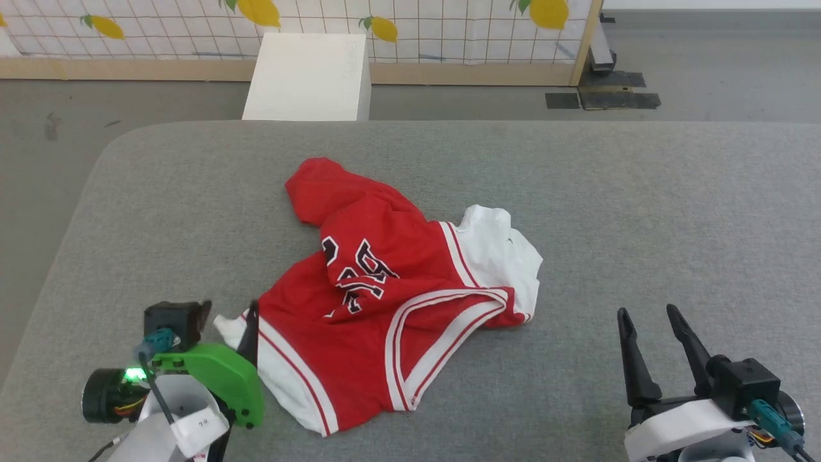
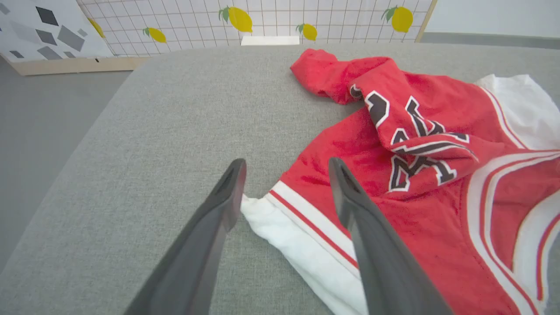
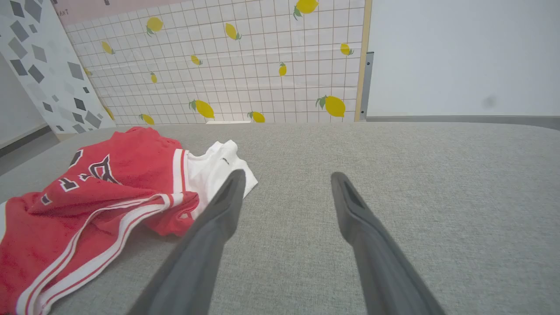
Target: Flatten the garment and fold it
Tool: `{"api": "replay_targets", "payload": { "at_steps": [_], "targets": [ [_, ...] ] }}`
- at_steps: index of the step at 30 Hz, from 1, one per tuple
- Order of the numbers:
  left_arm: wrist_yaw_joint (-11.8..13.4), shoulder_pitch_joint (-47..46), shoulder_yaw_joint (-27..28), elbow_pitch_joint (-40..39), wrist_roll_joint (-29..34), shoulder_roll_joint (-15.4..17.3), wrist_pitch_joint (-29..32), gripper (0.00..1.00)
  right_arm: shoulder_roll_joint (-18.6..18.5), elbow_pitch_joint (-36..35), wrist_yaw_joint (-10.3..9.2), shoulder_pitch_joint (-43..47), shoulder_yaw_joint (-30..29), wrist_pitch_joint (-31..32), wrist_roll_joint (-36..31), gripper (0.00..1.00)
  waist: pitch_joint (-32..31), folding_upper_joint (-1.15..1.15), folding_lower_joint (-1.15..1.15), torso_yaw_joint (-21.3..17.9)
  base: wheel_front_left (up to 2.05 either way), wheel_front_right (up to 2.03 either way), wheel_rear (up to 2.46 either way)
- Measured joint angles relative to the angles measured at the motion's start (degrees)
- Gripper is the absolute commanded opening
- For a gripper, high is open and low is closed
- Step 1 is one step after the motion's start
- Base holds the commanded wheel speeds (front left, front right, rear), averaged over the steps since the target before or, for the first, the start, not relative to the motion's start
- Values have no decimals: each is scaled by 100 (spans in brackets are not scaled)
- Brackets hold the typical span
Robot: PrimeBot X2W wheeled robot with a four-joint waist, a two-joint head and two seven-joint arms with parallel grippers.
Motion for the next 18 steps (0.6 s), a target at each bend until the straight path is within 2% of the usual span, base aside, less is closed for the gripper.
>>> {"api": "replay_targets", "payload": {
  "at_steps": [7,10,14,18],
  "targets": [
    [124,-30,268,-57,425,-260,-1622,100,0,-20,0,19,-67,44,-43,100,-104,0,0,160,0,0,0],
    [124,-31,433,-209,917,-377,-1760,100,-3,-63,0,-41,-3,304,-175,100,-122,0,0,261,0,0,0],
    [5,111,667,-666,1684,-709,-1783,100,-210,-8,0,-417,348,1177,-211,100,-96,0,0,425,0,0,0],
    [-200,349,665,-866,2302,-931,-1784,100,-617,157,0,-1042,582,2390,256,100,-17,0,0,621,0,0,0]
  ]
}}
